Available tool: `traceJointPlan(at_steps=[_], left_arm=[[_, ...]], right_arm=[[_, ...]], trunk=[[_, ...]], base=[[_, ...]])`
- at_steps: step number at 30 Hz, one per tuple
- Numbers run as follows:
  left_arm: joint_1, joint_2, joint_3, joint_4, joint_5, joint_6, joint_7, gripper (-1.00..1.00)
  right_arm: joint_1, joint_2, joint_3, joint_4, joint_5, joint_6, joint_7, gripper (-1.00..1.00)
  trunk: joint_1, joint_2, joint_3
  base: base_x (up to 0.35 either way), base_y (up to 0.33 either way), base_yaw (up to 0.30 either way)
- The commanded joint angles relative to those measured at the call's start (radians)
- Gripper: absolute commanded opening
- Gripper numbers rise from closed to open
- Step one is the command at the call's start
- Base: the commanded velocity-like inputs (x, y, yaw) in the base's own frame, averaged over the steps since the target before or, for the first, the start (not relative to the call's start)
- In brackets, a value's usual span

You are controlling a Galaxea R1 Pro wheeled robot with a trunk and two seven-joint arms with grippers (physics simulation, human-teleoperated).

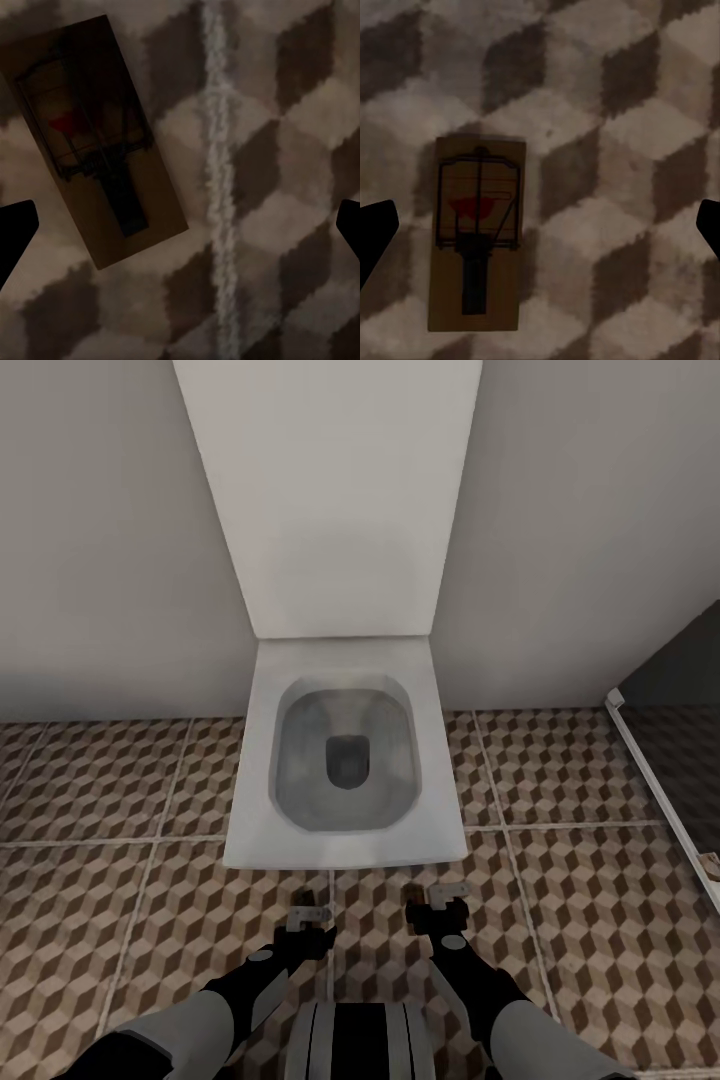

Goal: Take the four mousetraps from the cabinet in the bathroom and place them on the bathroom floor. Make sure all four end up on the same floor surface, and ensure that at least two of them are either under or directly next to the same bathroom sink.

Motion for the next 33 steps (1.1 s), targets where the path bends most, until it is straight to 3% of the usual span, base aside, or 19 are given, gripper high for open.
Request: traceJointPlan(at_steps=[1,33], left_arm=[[-0.001,0.0,-0.007,0.002,0.01,-0.004,-0.003,1.0],[-0.001,0.0,-0.007,0.002,0.01,-0.004,-0.003,1.0]], right_arm=[[-0.001,-0.001,0.008,0.001,-0.007,-0.004,-0.006,1.0],[-0.001,-0.001,0.008,0.001,-0.007,-0.004,-0.006,1.0]], trunk=[[0.0,0.0,0.0],[0.0,0.0,0.0]], base=[[0.0,0.0,0.0],[0.0,0.0,0.0]])
